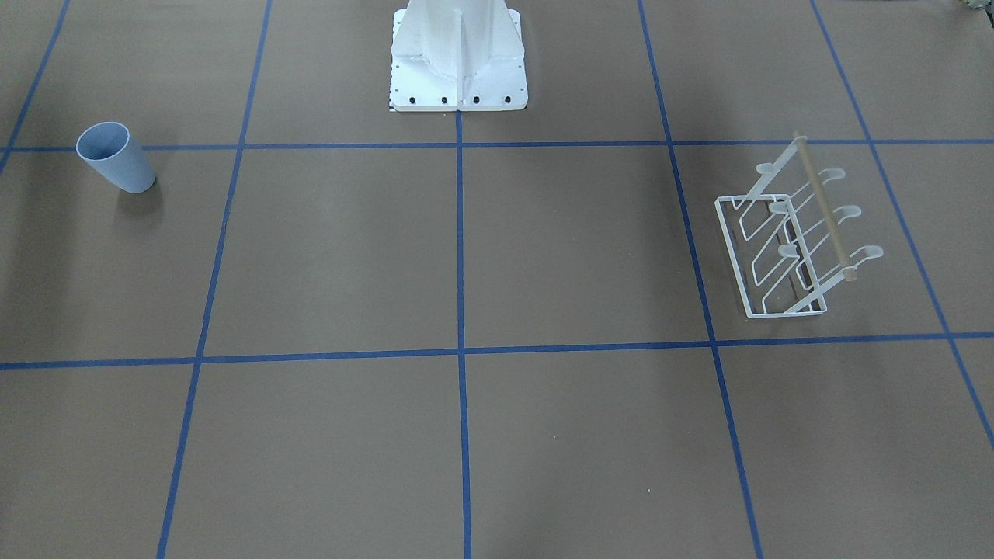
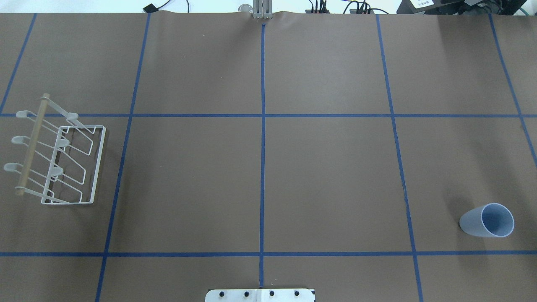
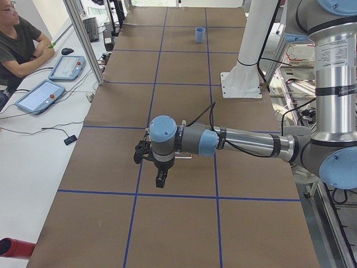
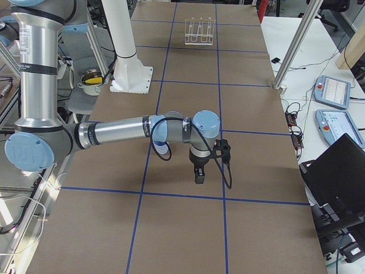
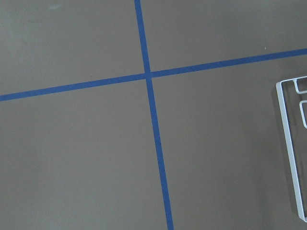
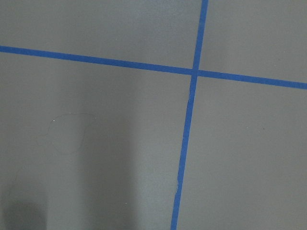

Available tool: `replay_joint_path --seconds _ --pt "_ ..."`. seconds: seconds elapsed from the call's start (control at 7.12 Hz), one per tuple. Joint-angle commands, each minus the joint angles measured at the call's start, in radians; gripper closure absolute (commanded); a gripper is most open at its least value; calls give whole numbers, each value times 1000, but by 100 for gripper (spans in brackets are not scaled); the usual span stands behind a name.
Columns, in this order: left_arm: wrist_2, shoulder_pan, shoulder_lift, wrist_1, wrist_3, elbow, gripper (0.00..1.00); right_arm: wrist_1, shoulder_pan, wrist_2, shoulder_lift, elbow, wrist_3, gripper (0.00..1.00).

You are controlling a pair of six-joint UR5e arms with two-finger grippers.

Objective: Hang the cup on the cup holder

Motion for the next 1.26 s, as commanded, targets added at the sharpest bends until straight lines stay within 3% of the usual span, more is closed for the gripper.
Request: replay_joint_path --seconds 0.0,1.12 --pt "2 1 -1 -30 0 -4 2 -1 -1 -34 3 -3 0 0" --pt "2 0 10 -53 -3 -7 2 19 -2 64 -20 -11 8 0"
